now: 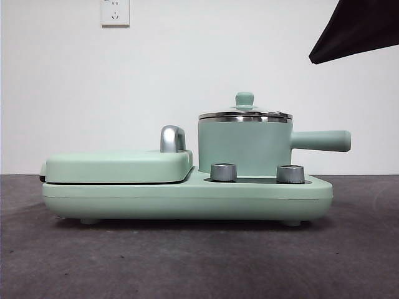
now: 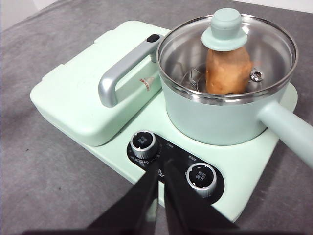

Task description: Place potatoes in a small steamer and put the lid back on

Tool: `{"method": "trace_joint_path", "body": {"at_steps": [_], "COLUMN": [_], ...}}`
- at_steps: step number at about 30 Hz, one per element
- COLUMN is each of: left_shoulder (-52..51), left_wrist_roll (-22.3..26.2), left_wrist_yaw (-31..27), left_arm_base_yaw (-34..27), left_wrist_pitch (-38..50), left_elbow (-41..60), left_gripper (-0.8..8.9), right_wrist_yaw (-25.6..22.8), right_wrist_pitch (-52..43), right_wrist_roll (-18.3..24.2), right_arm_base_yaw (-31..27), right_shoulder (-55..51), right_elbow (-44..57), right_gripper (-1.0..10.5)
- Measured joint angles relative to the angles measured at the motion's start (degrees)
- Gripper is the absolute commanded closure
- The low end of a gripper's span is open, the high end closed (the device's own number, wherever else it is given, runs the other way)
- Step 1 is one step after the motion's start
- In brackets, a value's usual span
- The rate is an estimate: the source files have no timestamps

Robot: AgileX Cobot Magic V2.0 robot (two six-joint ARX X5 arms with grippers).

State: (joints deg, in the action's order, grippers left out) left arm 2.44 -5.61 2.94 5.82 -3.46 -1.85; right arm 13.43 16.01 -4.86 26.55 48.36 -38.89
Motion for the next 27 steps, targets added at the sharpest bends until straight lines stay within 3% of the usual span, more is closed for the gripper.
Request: {"method": "trace_joint_path", "body": {"at_steps": [17, 21, 27], "left_shoulder": [-2.23, -2.23, -2.23], "left_wrist_roll": [0.02, 0.02, 0.00], "left_wrist_yaw": [0.00, 0.00, 0.00], "left_arm_base_yaw": [0.07, 0.07, 0.07], "left_wrist_pitch": [1.01, 1.07, 1.07], "left_elbow": [0.00, 0.00, 0.00], "left_gripper": [8.07, 8.07, 8.07], "right_wrist_yaw": [-0.57, -7.87, -15.98], "right_wrist_pitch": [0.28, 0.00, -1.97], "right_wrist_roll": [0.68, 6.54, 9.57], "right_arm_base_yaw": [-0.11, -2.51, -11.78], "right_shoulder": [-0.74, -6.97, -24.28], "right_elbow": [0.00, 1.51, 14.53], "right_gripper": [9.3, 9.3, 9.3]}}
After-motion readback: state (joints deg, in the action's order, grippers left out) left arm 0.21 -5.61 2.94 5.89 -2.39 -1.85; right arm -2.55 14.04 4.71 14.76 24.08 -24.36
